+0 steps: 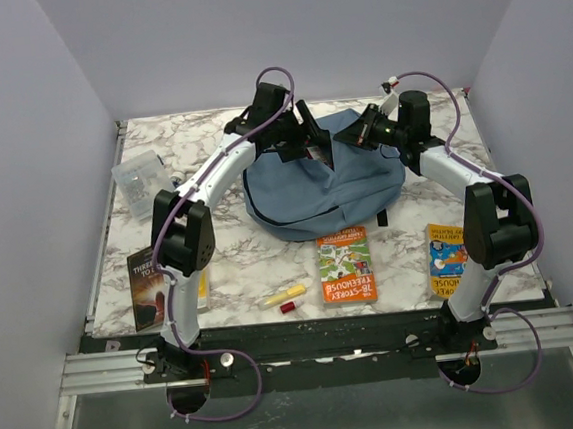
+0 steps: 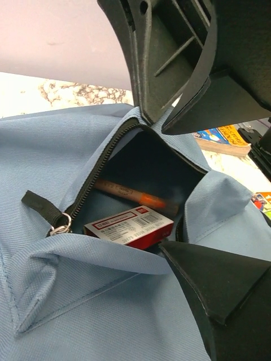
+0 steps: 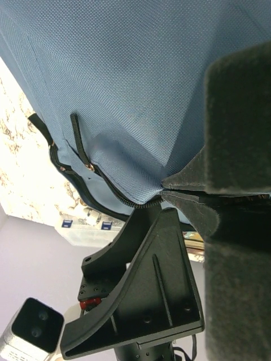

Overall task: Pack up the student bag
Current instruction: Place the stationery in the student bag.

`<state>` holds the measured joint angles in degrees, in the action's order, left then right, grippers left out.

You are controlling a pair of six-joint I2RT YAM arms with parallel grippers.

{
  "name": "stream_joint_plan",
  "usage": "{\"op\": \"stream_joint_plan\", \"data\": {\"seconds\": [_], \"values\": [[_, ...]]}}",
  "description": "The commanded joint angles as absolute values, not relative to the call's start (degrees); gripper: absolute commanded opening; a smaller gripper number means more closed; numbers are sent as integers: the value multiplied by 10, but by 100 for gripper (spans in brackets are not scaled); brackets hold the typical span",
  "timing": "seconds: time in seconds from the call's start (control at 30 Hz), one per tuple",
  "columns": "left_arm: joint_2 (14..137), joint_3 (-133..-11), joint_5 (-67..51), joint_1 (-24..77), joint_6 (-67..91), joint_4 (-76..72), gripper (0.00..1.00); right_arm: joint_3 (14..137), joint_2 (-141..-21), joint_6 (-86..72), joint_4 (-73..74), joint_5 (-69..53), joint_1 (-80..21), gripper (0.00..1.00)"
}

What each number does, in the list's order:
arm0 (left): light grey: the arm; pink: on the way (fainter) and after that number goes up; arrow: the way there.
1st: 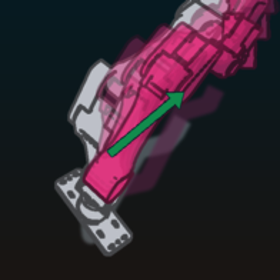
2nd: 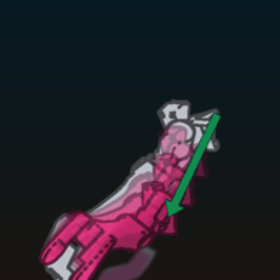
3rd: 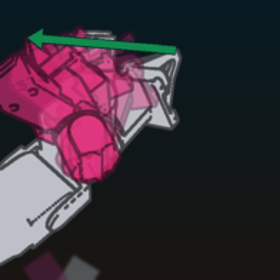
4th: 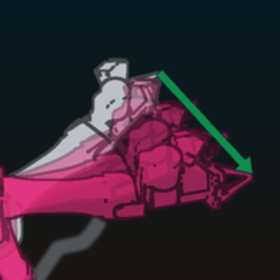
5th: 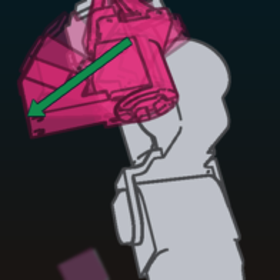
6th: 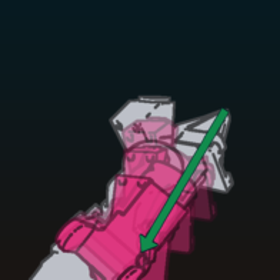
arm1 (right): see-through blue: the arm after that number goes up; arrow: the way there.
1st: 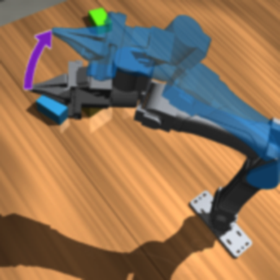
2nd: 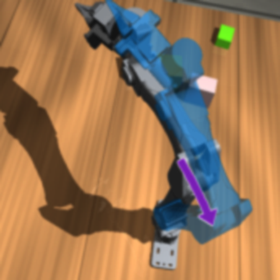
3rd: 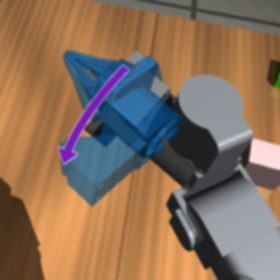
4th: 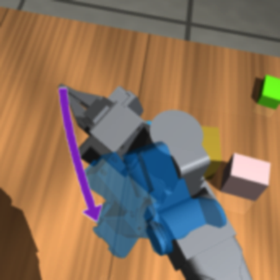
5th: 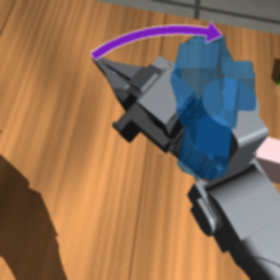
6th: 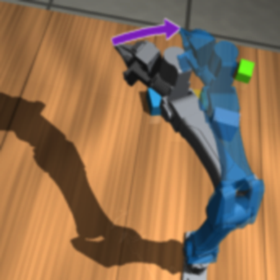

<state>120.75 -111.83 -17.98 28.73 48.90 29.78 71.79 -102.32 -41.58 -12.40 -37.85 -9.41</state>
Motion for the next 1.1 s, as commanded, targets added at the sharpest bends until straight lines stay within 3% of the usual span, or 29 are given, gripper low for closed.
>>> {"op": "stream_joint_plan", "data": {"seconds": [0.0,0.2,0.47,0.57,0.67,0.7,0.77,0.93,1.07], "values": [[1153,-1102,-160,285,462,315,76,722,-1006,-421,-155,-395,-93,1],[1129,-1058,-104,277,469,328,68,724,-1013,-424,-158,-401,-93,1],[1141,-1035,-85,274,490,330,74,725,-1009,-425,-159,-401,-93,1],[1194,-1094,-131,274,492,348,63,723,-1010,-425,-158,-402,-93,1],[1240,-1160,-165,275,495,372,33,723,-1005,-423,-158,-399,-93,1],[1243,-1176,-175,276,496,374,28,722,-1004,-423,-158,-397,-93,1],[1244,-1210,-185,279,491,374,25,721,-1005,-424,-159,-398,-93,1],[1245,-1297,-235,283,486,374,5,722,-1011,-426,-161,-400,-93,1],[1227,-1291,-232,288,477,370,0,721,-1009,-426,-161,-400,-93,1]]}}
